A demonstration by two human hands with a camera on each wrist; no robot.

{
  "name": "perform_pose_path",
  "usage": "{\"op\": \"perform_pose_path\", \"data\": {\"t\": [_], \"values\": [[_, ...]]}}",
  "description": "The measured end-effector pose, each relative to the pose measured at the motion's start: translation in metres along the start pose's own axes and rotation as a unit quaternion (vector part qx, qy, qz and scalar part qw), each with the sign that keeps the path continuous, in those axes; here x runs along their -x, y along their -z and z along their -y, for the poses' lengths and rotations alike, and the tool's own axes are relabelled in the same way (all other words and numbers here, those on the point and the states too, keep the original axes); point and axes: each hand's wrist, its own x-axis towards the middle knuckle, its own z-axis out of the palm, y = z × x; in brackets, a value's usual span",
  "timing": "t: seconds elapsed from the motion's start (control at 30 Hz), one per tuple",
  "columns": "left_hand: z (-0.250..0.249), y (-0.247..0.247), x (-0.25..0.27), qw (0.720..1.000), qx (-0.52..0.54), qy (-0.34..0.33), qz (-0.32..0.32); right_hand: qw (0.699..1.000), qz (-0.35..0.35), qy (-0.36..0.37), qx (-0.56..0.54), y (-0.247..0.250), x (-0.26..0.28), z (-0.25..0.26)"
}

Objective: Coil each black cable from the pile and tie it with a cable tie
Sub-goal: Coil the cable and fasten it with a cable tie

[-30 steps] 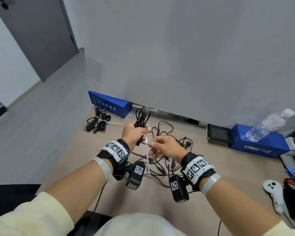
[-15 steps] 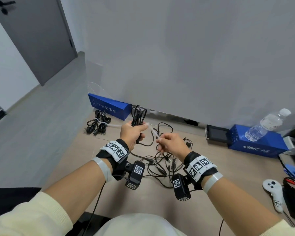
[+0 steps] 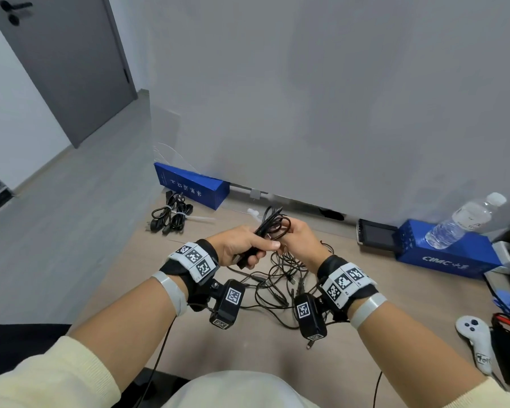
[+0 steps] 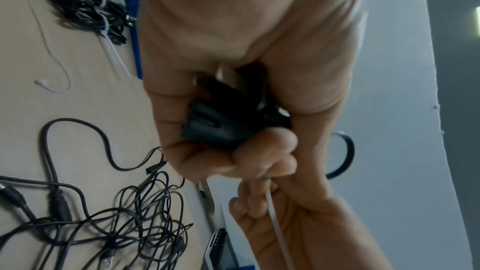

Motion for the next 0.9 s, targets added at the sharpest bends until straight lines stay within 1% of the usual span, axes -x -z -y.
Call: {"op": "perform_pose_path", "data": {"t": [0.07, 0.17, 0.27, 0.37, 0.47, 0.53, 0.67, 0.73, 0.8, 0.87, 0.9], "values": [[0.000, 0.004, 0.002, 1.000, -0.004, -0.001, -0.002, 1.000, 0.020, 0.006, -0.009, 0.001, 0.001, 0.002], [-0.001, 0.007, 0.005, 0.999, 0.001, -0.036, -0.010, 0.998, 0.056, -0.016, -0.006, 0.003, -0.001, -0.001], [-0.001, 0.009, 0.004, 0.997, 0.037, -0.060, -0.042, 0.995, 0.091, -0.029, 0.036, 0.005, -0.002, -0.005], [0.000, 0.011, 0.003, 0.994, 0.040, -0.062, -0.083, 0.994, 0.093, -0.029, 0.042, 0.004, -0.001, -0.005], [0.002, 0.015, 0.000, 0.988, 0.059, -0.039, -0.135, 0.997, 0.063, -0.026, 0.030, 0.006, -0.001, -0.006], [0.006, 0.018, -0.002, 0.986, 0.065, -0.015, -0.156, 0.999, 0.047, -0.017, -0.003, 0.010, 0.000, -0.007], [0.013, 0.021, -0.002, 0.982, 0.076, 0.021, -0.172, 0.997, 0.070, 0.036, -0.016, 0.014, 0.003, -0.002], [0.012, 0.017, -0.002, 0.983, 0.072, 0.031, -0.168, 0.996, 0.067, 0.060, -0.016, 0.011, 0.003, 0.001], [0.011, 0.015, -0.001, 0.984, 0.066, 0.040, -0.158, 0.995, 0.041, 0.089, 0.020, 0.007, 0.002, 0.001], [0.009, 0.014, 0.000, 0.986, 0.059, 0.054, -0.143, 0.986, 0.016, 0.118, 0.113, 0.004, 0.001, -0.002], [0.008, 0.014, 0.001, 0.987, 0.057, 0.064, -0.137, 0.981, 0.014, 0.124, 0.146, 0.004, 0.001, -0.003]]}}
